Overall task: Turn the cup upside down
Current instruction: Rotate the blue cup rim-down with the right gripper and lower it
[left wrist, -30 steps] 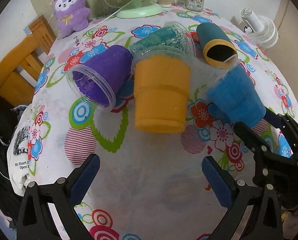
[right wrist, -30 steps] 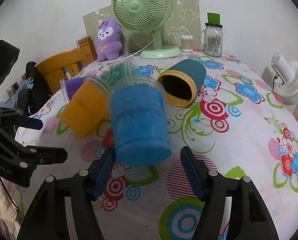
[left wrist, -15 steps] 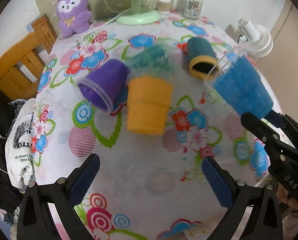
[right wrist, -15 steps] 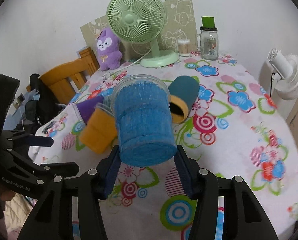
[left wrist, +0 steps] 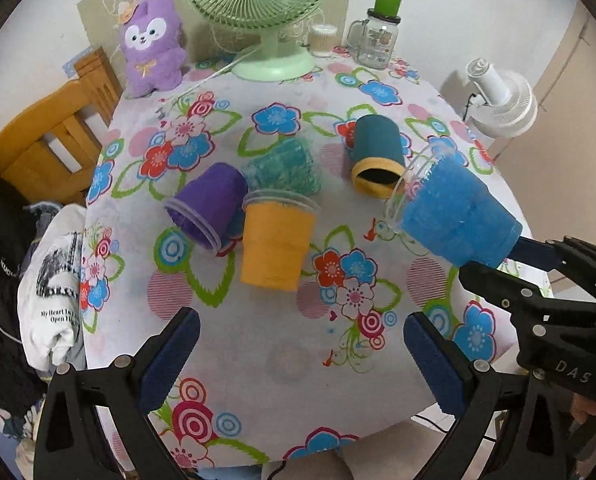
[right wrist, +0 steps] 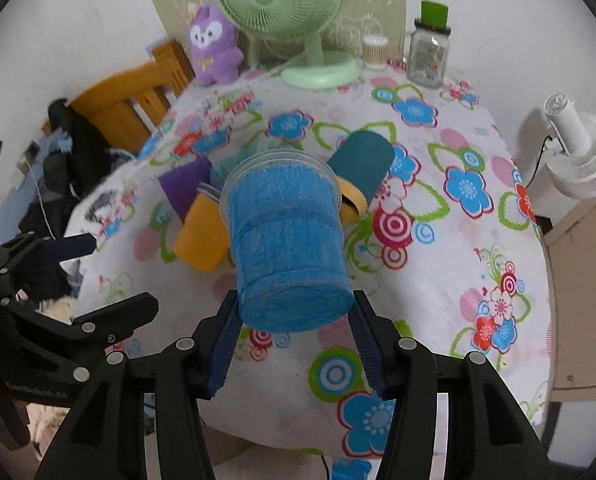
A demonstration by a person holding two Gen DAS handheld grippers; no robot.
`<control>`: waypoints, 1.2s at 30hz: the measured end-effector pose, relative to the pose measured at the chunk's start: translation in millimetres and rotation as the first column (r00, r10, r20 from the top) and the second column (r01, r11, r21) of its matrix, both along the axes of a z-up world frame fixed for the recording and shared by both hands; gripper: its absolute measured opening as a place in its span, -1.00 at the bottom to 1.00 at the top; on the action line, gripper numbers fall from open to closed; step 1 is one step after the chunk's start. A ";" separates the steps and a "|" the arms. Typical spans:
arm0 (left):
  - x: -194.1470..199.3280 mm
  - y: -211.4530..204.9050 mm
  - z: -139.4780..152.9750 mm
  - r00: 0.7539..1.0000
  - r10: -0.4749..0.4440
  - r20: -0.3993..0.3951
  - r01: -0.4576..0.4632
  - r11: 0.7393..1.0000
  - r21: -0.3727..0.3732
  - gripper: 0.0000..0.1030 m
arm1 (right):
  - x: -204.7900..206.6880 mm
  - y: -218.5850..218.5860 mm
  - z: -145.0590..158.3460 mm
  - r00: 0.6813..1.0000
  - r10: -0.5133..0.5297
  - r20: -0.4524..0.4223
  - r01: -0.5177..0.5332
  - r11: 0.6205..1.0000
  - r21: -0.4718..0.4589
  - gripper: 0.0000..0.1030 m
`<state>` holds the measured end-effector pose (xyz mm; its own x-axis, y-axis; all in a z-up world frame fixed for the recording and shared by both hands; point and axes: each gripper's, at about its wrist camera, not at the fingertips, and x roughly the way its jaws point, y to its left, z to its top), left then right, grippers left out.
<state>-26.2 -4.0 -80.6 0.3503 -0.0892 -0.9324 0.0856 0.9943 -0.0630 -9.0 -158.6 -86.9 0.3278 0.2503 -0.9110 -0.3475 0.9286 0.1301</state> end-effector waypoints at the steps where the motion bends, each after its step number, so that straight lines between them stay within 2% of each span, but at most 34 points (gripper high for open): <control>1: -0.3 1.4 -3.3 1.000 0.013 -0.011 -0.013 1.000 -0.020 0.99 | 1.0 0.6 -1.4 1.000 0.004 -0.019 -0.004 1.000 -0.003 0.10; 4: -1.6 4.7 -10.5 0.999 0.034 -0.034 -0.036 0.997 -0.061 0.99 | 2.4 3.9 -3.9 0.999 0.021 -0.037 -0.023 0.999 -0.031 0.10; 16: -0.7 12.3 -33.3 0.995 0.081 -0.053 -0.085 0.994 -0.071 0.99 | 17.7 29.3 -28.0 0.992 0.058 -0.112 -0.074 0.986 -0.147 0.10; 18: 1.0 17.4 -36.6 0.994 0.097 -0.059 -0.101 0.992 -0.075 0.99 | 22.5 33.6 -33.8 0.987 0.051 -0.152 -0.074 0.986 -0.147 0.10; 24: 6.3 34.7 -43.5 0.988 0.137 -0.078 -0.142 0.987 -0.072 0.99 | 30.1 51.8 -46.7 0.978 0.074 -0.195 -0.107 0.981 -0.164 0.11; 28: 10.1 45.0 -45.2 0.984 0.156 -0.084 -0.162 0.984 -0.069 0.99 | 40.1 60.1 -51.4 0.976 0.061 -0.209 -0.095 0.983 -0.155 0.12; 32: 15.0 56.2 -44.9 0.981 0.171 -0.089 -0.178 0.981 -0.075 0.99 | 55.3 65.3 -53.3 0.981 0.000 -0.192 -0.036 0.982 -0.186 0.19; 34: 18.0 60.6 -44.5 0.980 0.178 -0.090 -0.185 0.980 -0.075 0.99 | 60.0 65.2 -51.5 0.981 -0.020 -0.194 -0.011 0.987 -0.157 0.37; 36: 21.9 64.8 -43.2 0.978 0.185 -0.091 -0.192 0.978 -0.078 0.99 | 62.2 64.1 -46.0 0.983 -0.030 -0.179 0.010 0.994 -0.110 0.39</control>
<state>-4.3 60.8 -123.9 0.2900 -0.1096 -0.9507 -0.1122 0.9827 -0.1476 53.2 -94.5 -132.9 0.1602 0.1417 -0.9769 -0.3087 0.9472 0.0868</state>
